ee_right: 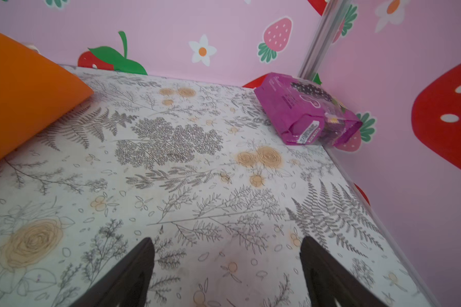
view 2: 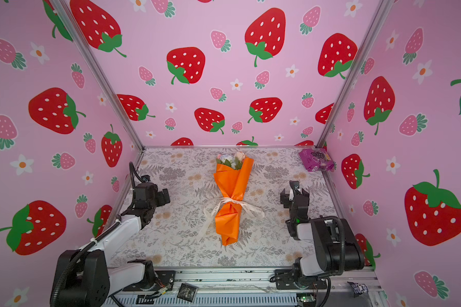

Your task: Tie the bouquet of fake flowers

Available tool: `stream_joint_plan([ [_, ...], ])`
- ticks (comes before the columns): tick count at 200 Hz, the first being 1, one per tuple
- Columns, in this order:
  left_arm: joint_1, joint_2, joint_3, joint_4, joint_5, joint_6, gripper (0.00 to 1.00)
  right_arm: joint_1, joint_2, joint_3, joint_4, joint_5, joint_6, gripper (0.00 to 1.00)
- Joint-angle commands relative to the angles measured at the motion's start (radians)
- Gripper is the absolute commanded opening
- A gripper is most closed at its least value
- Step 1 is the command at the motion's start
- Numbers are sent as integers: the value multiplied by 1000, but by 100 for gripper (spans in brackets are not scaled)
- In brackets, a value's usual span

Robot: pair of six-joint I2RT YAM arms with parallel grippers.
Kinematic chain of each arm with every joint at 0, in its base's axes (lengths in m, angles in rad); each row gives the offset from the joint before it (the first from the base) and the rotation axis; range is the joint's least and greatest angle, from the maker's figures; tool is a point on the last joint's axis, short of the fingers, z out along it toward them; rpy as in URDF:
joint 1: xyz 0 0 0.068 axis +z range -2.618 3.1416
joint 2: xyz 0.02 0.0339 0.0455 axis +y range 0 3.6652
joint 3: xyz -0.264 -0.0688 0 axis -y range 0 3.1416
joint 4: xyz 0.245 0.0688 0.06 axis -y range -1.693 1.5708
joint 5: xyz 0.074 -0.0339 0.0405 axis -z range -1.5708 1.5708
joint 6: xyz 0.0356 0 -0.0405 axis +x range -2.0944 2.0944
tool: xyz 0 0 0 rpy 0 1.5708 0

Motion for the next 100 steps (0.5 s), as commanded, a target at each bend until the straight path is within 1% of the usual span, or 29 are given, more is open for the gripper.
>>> stream_joint_plan([
  [1, 5, 29, -68, 273, 51, 69, 99, -8, 71, -80, 349, -133, -36, 91],
  [12, 5, 52, -99, 356, 90, 90, 99, -8, 23, -83, 268, -99, -24, 95],
  [23, 5, 87, -117, 420, 110, 103, 99, -5, 58, -72, 305, -40, 0, 96],
  [27, 5, 101, -122, 444, 117, 106, 99, -6, 63, -62, 299, -10, 11, 100],
  [42, 8, 133, -118, 497, 178, 140, 99, -6, 57, 26, 105, 80, 46, 100],
  [54, 17, 170, -130, 581, 227, 130, 99, -6, 61, -5, 185, 91, 47, 100],
  [69, 30, 263, -152, 710, 287, 134, 99, -6, 58, 16, 135, 108, 55, 100],
  [78, 28, 331, -164, 810, 317, 143, 99, -6, 56, 5, 156, 104, 53, 100],
  [83, 29, 334, -154, 791, 310, 140, 99, -6, 56, 9, 146, 104, 54, 100],
  [87, 29, 316, -131, 712, 292, 133, 99, -5, 58, 14, 138, 104, 53, 100],
  [91, 30, 311, -105, 650, 242, 115, 99, -6, 58, 12, 146, 103, 53, 100],
  [96, 31, 336, -77, 635, 177, 82, 99, -5, 56, 8, 150, 97, 50, 100],
  [100, 30, 346, -73, 644, 160, 85, 99, -6, 56, 11, 144, 93, 48, 100],
])
